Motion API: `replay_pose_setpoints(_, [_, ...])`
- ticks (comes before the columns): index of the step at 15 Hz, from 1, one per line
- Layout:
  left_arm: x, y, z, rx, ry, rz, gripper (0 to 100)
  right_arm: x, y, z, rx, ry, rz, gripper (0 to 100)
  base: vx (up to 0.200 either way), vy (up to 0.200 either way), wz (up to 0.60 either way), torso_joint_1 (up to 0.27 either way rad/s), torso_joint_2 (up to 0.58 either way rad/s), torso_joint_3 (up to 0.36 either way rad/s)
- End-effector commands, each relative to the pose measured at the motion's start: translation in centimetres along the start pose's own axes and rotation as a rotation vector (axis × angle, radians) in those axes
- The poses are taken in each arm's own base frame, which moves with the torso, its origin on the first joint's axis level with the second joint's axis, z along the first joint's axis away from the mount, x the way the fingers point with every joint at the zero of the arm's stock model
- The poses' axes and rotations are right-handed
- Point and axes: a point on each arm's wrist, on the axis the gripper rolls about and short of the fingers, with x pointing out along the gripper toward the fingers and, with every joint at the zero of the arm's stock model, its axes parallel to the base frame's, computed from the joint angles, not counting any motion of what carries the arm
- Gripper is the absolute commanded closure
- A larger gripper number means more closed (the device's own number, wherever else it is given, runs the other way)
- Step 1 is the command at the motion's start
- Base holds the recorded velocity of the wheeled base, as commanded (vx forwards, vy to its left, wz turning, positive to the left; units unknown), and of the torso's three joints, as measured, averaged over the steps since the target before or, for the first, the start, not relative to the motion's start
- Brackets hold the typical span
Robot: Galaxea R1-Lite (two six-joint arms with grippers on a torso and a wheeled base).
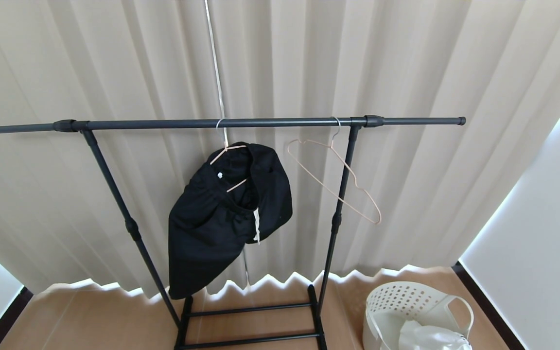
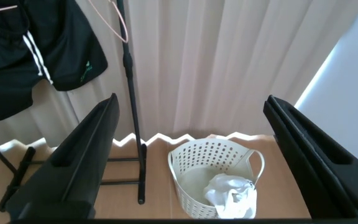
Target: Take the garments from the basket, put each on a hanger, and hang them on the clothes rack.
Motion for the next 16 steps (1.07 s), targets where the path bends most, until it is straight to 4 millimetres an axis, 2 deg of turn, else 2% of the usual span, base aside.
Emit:
replay_pose_setpoints(1, [0.00,0.00,-0.01,0.000,0.000,0.000,0,-0.29,0.04,-0.10,0.003,-0.037,-0.021,0,0.000,0.000,0.00,0.000,0.00,0.000])
replay_pose_setpoints(4, [0.00,0.00,-0.01,0.002,0.000,-0.001,0,-0.29,0.04,-0.10,0.002,-0.037,-0.021,0,0.000,0.000,0.00,-0.012,0.02,0.025])
replay_pose_setpoints(16, [0.00,0.00,-0.01,0.002,0.000,-0.001,0,-0.29,0.04,-0.10,0.003,-0.037,-0.019,0,0.000,0.000,0.00,-0.144,0.33,0.180])
